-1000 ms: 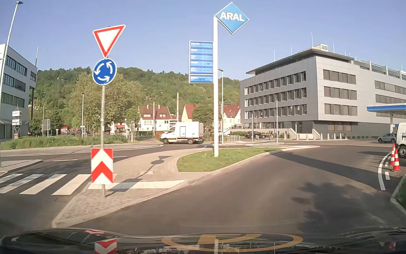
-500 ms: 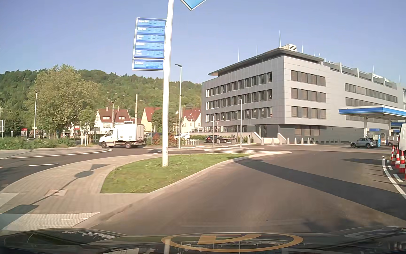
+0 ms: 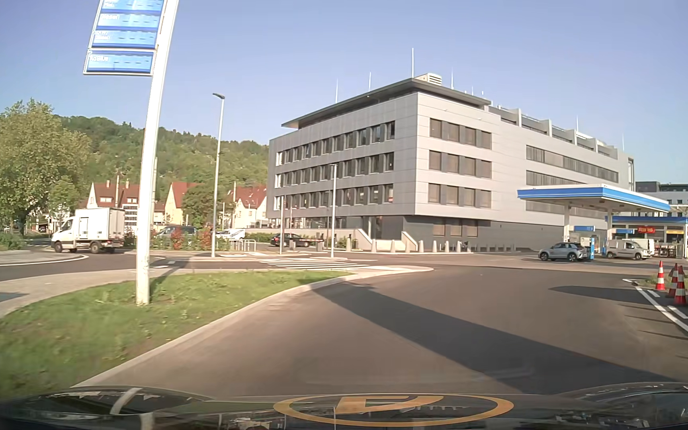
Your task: Follow the waypoints while adhering to traffic rules and regulations
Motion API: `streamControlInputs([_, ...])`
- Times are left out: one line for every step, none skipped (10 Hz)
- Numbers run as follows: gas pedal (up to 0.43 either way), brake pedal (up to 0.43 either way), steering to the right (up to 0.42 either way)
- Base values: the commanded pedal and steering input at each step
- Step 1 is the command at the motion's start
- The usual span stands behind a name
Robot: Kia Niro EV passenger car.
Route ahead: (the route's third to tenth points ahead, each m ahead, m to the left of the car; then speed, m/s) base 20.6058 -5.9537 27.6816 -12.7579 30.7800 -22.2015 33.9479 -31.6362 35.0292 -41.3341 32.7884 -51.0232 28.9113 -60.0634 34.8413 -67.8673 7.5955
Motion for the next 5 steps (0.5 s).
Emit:
streamControlInputs([0.118, 0.000, 0.171])
streamControlInputs([0.118, 0.000, 0.168])
streamControlInputs([0.118, 0.000, 0.166])
streamControlInputs([0.118, 0.000, 0.164])
streamControlInputs([0.118, 0.000, 0.164])
